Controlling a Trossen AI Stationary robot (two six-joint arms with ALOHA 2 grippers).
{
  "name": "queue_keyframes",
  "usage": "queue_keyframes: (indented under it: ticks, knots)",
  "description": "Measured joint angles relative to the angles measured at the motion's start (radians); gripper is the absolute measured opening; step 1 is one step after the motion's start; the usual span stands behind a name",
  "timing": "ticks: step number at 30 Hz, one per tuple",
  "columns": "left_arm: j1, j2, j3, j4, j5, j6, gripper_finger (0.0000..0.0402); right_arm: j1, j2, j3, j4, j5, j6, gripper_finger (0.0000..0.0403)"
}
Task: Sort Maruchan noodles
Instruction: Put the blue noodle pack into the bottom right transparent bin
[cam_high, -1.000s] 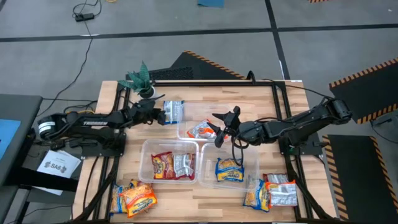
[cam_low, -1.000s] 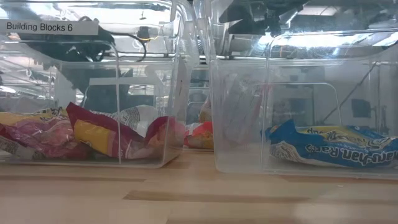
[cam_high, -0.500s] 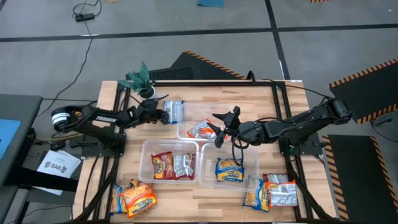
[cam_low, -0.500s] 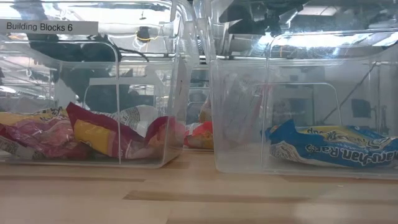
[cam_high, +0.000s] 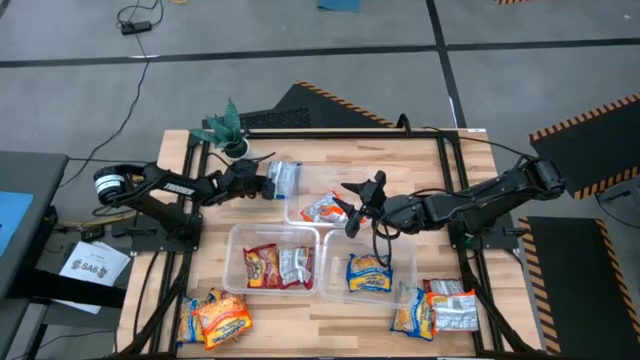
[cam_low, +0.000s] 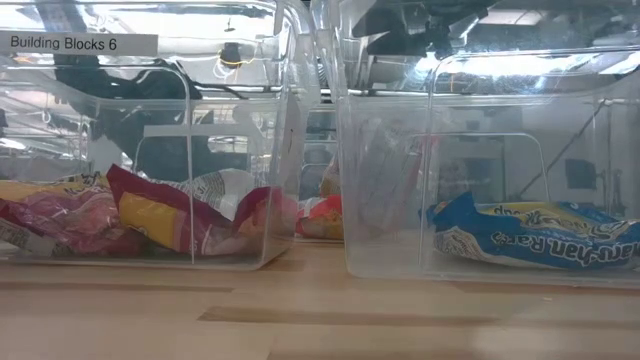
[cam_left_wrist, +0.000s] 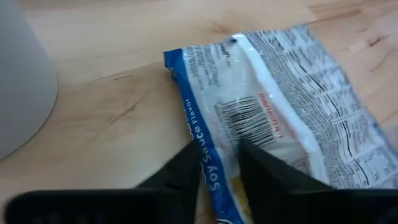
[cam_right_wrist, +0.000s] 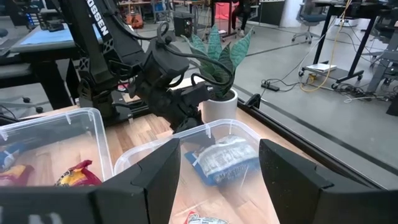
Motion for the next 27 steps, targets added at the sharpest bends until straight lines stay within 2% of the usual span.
queue_keyframes:
  ticks: [2, 4, 8, 19, 23, 27]
  knots:
    - [0.0, 0.0, 0.0, -0.002, 0.002, 0.021, 0.0038, 0.0, 0.0, 0.0, -0.005, 0.0, 0.0, 0.024]
    - [0.0, -0.006, 0.0, -0.006, 0.02, 0.045, 0.0012, 0.0, 0.0, 0.0, -0.009, 0.0, 0.0, 0.024]
    - [0.0, -0.067, -0.001, -0.03, 0.034, 0.07, 0.0002, 0.0, 0.0, 0.0, -0.009, -0.001, 0.0, 0.024]
    - [-0.038, -0.393, -0.001, -0.234, 0.027, 0.098, 0.0, 0.0, 0.0, 0.0, -0.04, -0.003, 0.051, 0.024]
    - [-0.062, -0.405, -0.01, -0.236, 0.004, 0.1, 0.0, 0.0, 0.0, 0.0, -0.038, -0.003, 0.053, 0.024]
    - [-0.08, -0.341, -0.011, -0.169, -0.02, 0.154, 0.0, 0.0, 0.0, 0.0, -0.037, -0.003, 0.053, 0.024]
